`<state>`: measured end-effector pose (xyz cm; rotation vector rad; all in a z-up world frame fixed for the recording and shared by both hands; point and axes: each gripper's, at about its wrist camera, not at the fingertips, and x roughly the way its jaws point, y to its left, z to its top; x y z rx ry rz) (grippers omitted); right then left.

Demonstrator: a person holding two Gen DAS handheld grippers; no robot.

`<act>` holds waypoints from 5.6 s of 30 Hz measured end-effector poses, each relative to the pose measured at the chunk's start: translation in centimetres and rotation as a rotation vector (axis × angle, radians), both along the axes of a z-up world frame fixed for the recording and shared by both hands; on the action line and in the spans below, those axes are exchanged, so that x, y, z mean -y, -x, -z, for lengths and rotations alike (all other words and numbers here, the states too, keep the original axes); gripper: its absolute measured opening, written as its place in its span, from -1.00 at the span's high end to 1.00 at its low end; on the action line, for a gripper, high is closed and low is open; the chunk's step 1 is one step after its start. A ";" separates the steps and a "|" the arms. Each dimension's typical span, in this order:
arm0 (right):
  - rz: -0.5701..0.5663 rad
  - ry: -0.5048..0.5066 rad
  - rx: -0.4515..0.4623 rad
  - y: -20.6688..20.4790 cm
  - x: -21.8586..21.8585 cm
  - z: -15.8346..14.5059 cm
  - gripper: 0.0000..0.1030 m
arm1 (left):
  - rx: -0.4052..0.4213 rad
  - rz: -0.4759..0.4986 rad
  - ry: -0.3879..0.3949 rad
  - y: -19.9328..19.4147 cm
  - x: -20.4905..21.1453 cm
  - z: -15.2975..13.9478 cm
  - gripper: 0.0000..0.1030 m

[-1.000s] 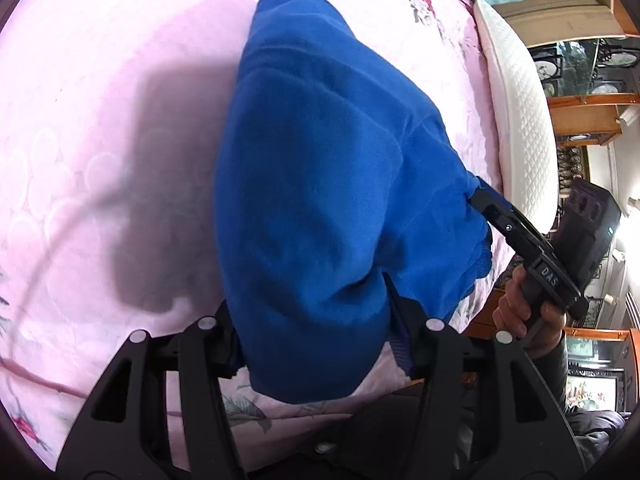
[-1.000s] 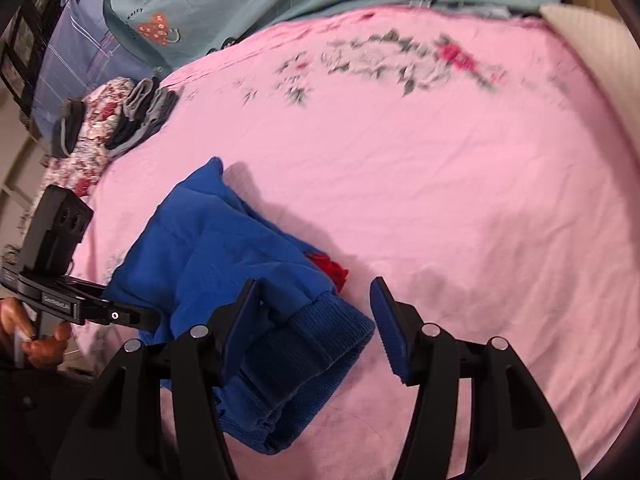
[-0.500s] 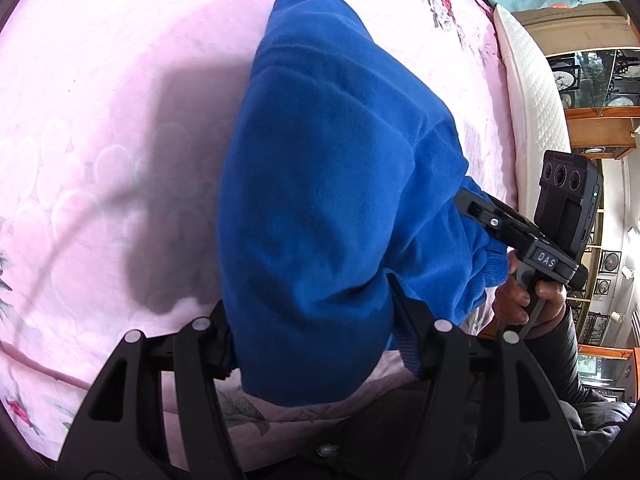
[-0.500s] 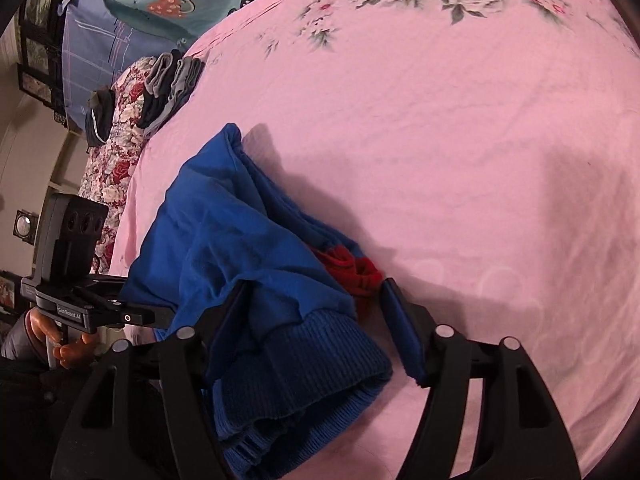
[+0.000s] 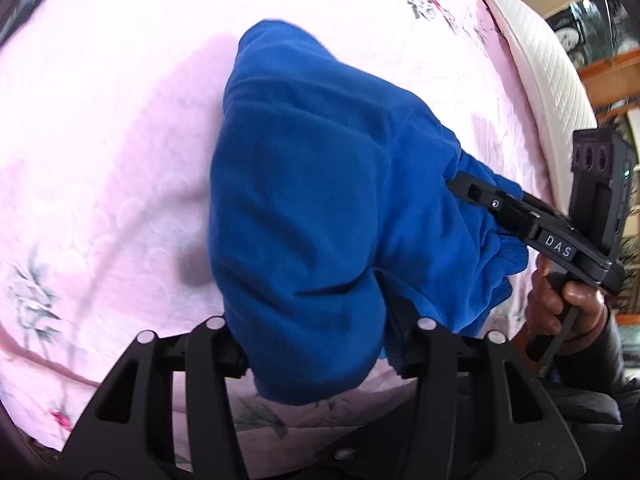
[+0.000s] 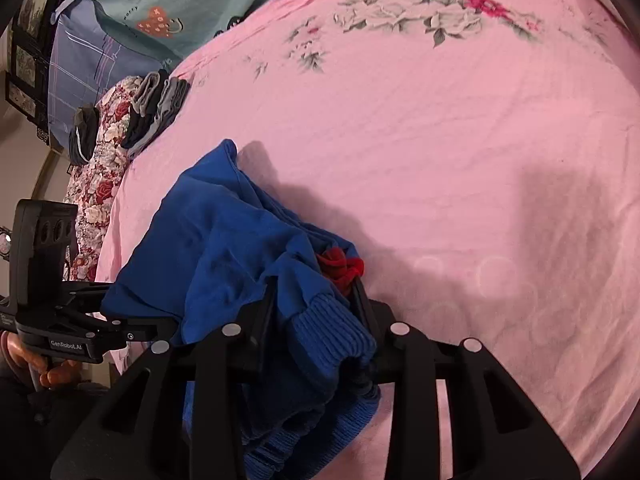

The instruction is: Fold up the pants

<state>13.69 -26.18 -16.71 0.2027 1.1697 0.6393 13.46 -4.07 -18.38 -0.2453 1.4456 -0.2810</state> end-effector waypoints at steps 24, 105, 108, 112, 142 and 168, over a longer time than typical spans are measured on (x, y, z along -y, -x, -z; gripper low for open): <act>-0.062 0.039 0.314 1.5 -10.9 -9.9 0.41 | 0.284 -0.043 -0.238 2.8 -6.6 -10.1 0.19; -0.112 0.035 0.479 -9.5 -56.4 -17.8 -0.38 | 0.632 -0.394 -0.351 -10.0 -51.5 -11.2 -0.94; -0.095 0.107 0.474 -6.4 -55.7 -17.9 -0.68 | 0.635 -0.397 -0.373 -7.2 -50.5 -12.6 -0.94; -0.080 0.147 0.502 -3.1 -54.8 -18.1 -0.97 | 0.651 -0.386 -0.377 -3.7 -49.0 -14.1 -0.96; 0.001 0.260 0.536 4.5 -50.5 -18.0 -0.97 | 0.635 -0.350 -0.384 4.1 -44.3 -14.9 -0.96; -0.001 0.242 0.537 5.0 -50.6 -18.7 -0.97 | 0.630 -0.356 -0.389 4.4 -44.1 -14.9 -0.96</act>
